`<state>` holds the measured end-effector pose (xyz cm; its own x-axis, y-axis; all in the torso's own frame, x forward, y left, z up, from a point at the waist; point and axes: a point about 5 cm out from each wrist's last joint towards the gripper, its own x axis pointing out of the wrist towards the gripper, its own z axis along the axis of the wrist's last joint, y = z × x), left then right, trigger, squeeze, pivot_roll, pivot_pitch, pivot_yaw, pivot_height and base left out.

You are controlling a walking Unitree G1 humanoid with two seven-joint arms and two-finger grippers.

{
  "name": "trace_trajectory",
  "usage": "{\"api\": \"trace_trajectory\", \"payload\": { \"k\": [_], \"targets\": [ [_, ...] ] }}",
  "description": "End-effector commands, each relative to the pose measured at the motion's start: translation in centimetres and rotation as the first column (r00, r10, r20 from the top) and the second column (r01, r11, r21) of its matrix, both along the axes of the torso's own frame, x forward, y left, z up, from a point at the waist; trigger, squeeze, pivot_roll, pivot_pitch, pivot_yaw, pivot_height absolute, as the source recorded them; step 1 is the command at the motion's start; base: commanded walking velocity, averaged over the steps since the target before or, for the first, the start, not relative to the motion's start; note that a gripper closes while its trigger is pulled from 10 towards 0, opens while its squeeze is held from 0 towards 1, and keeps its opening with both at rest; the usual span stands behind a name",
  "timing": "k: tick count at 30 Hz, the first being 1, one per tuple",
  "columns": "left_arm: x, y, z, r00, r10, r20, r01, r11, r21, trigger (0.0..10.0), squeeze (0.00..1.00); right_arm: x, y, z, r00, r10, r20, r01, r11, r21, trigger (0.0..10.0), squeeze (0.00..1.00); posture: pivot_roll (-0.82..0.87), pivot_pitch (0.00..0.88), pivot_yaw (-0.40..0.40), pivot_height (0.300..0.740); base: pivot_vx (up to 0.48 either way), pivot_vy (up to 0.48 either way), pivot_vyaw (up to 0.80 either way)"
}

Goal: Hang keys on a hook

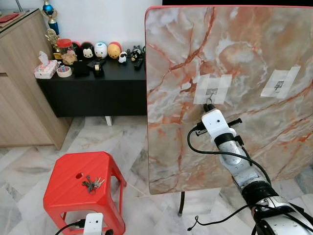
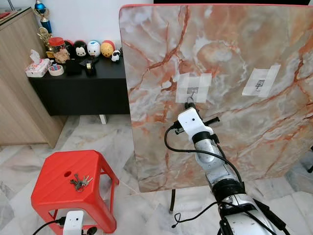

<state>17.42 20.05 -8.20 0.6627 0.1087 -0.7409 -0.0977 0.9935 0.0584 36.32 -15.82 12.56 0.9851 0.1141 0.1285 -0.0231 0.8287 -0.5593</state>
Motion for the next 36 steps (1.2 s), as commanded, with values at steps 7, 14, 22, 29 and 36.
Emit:
{"api": "trace_trajectory", "payload": {
  "k": [7,14,22,29,36],
  "targets": [
    [-0.3,-0.1,-0.2,1.0,0.002,-0.013,-0.002,1.0,0.002,10.0,0.0,0.5,-0.1,0.7,1.0,-0.001,0.006,0.001,1.0,0.003,10.0,0.42,0.02,0.0,-0.048,0.74,0.0,0.0,0.0],
    [-0.2,-0.2,-0.1,1.0,-0.003,-0.011,0.003,1.0,0.003,10.0,0.0,0.3,0.0,0.4,1.0,0.013,-0.002,-0.013,1.0,0.006,10.0,0.78,0.02,0.0,-0.047,0.74,0.0,0.0,0.0],
    [-0.3,-0.2,-0.2,1.0,-0.006,-0.016,0.006,1.0,0.001,10.0,0.0,-0.2,0.6,0.2,0.997,0.076,0.013,-0.076,0.997,0.026,10.0,0.0,0.02,0.0,-0.045,0.74,0.0,0.0,0.0],
    [-0.4,-0.1,-0.3,1.0,-0.004,-0.022,0.004,1.0,0.002,10.0,0.0,-0.7,0.4,-0.1,0.996,0.085,0.018,-0.086,0.992,0.089,10.0,0.0,0.02,0.0,-0.044,0.74,0.0,0.0,0.0],
    [-0.5,-0.1,-0.3,1.0,-0.004,-0.025,0.004,1.0,0.005,10.0,0.0,-2.6,-1.0,-4.5,0.984,0.042,-0.175,0.0,0.972,0.234,10.0,0.0,0.02,0.0,-0.044,0.74,0.0,0.0,0.0]
  ]
}}
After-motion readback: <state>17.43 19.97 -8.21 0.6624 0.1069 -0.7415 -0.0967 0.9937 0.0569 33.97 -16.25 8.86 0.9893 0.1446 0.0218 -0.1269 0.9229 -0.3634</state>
